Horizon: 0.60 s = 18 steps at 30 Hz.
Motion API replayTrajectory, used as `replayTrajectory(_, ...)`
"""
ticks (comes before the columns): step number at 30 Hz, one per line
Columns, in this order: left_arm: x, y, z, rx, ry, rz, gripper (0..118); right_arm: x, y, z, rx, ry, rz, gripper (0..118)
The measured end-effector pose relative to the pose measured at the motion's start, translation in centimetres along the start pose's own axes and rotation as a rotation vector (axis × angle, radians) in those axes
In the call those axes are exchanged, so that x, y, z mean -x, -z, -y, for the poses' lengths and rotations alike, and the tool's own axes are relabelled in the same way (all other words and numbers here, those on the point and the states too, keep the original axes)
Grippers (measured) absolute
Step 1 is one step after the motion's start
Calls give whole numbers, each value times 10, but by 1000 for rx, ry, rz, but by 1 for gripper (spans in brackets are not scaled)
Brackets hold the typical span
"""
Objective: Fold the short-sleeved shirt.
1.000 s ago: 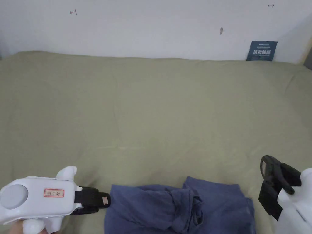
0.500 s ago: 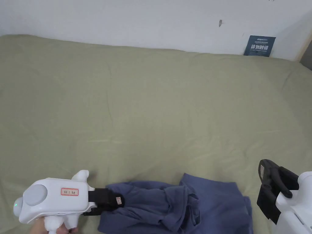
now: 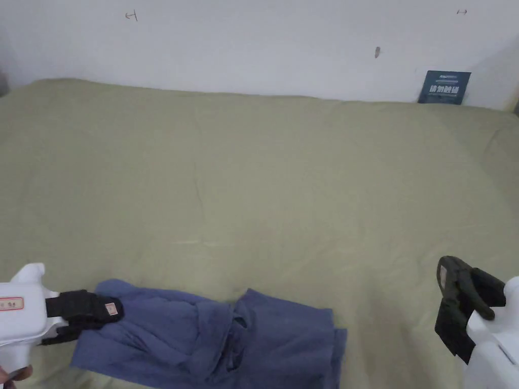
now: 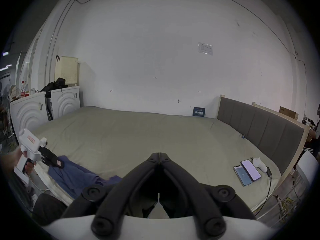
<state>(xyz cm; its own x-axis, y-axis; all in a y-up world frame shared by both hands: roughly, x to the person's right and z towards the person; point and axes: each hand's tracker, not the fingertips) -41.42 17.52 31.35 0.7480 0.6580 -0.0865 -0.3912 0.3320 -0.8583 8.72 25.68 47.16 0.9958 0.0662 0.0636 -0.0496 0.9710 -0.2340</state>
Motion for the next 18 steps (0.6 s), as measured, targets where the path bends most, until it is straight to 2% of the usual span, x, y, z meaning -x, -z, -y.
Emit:
replayTrajectory(1, -4, -7, 0, -14, -21, -12, 13, 0, -1, -1, -5, 1, -6, 0)
replayTrajectory(7, -80, -8, 19, 18, 140, -111, 13, -2, -5, -5, -30, 15, -8, 0)
replayTrajectory(10, -130, 7, 36, 24, 289, -126, 13, -8, -11, -6, -37, 17, -1, 0)
replayTrajectory(13, -163, 36, 55, 83, 361, -104, 13, -15, -14, -4, -35, 22, 8, 0)
replayTrajectory(18, -203, 112, 93, 179, 477, -149, 13, -26, -15, 3, -15, 53, 27, 0)
